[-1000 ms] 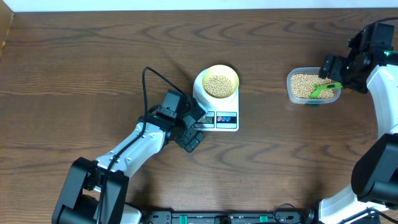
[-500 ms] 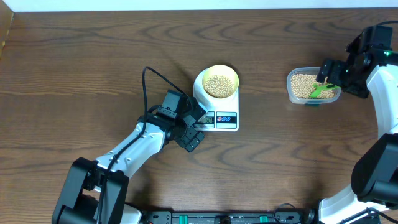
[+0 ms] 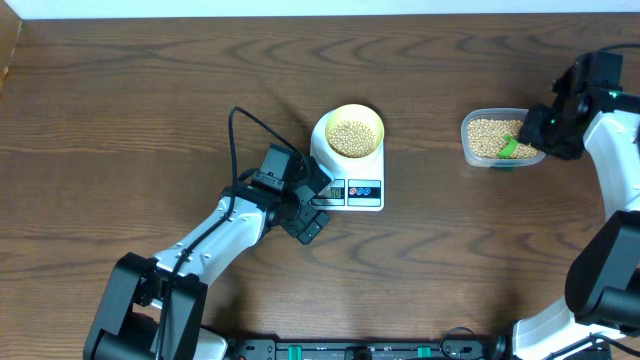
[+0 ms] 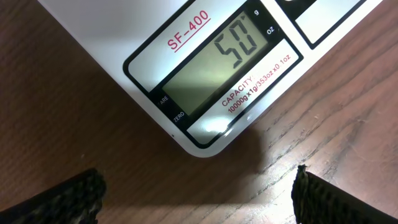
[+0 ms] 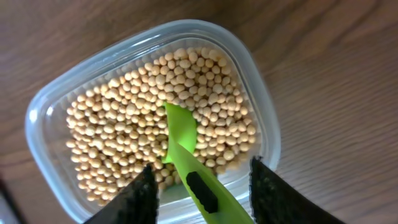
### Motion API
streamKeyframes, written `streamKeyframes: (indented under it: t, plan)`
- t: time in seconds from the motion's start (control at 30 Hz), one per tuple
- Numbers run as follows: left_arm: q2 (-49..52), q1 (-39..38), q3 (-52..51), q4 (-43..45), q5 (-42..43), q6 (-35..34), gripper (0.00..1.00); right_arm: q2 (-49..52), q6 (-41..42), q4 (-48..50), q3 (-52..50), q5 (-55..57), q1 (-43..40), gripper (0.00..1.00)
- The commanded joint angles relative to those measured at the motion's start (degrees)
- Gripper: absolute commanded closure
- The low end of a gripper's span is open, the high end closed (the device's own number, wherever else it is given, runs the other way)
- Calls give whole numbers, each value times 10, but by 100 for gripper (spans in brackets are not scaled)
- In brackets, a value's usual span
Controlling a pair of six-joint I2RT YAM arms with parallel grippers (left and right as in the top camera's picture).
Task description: Scoop item into bowl and weigh 50g on scale
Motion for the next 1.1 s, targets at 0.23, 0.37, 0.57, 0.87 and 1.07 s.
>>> streamKeyframes:
  t: [0.23,0.37,0.57,0.87,1.07]
  plan:
    - [8,2,-1,-1,-3,8,2,-3,3,34,-3,-35,1,92]
    - [8,2,-1,-1,-3,8,2,-9,-10,33,2,-34,10,99]
    - [8,2,-1,-1,-3,8,2,-35,-26,17,24,-28,26,99]
    - [8,2,-1,-1,-3,8,2,-66,-47,-5,28,76,73,99]
    - [8,2,-1,-1,-3,8,2,-66,-115,-3,32,99,112,99]
